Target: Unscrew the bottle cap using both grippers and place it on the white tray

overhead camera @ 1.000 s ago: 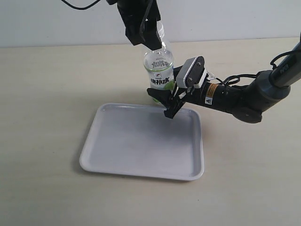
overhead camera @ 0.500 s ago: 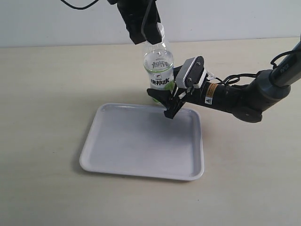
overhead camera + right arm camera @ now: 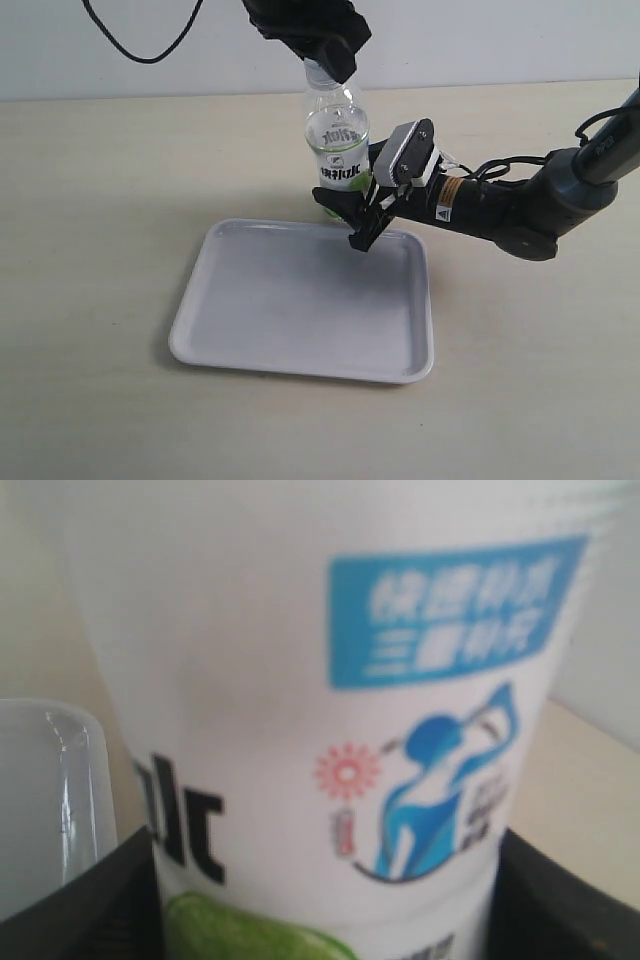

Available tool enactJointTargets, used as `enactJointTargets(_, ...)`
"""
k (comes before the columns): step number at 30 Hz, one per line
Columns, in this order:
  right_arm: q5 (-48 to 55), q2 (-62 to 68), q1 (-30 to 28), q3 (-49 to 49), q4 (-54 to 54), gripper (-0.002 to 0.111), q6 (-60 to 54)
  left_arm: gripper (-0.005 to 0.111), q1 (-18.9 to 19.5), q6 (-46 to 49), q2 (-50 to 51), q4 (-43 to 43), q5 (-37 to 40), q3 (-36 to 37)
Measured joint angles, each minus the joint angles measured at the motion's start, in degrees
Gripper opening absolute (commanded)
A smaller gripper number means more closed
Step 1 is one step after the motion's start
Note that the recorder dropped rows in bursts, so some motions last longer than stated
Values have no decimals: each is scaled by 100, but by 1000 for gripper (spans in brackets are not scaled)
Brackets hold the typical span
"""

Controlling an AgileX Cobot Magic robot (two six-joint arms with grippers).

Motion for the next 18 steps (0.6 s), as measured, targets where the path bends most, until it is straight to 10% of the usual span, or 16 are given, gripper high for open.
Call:
enactJointTargets(6, 0, 0, 0, 0, 0, 0, 21, 3, 0, -197, 0, 9, -39, 0)
enactJointTargets(18, 0, 0, 0, 0, 0, 0, 23, 60, 0, -233, 0, -31, -110, 0)
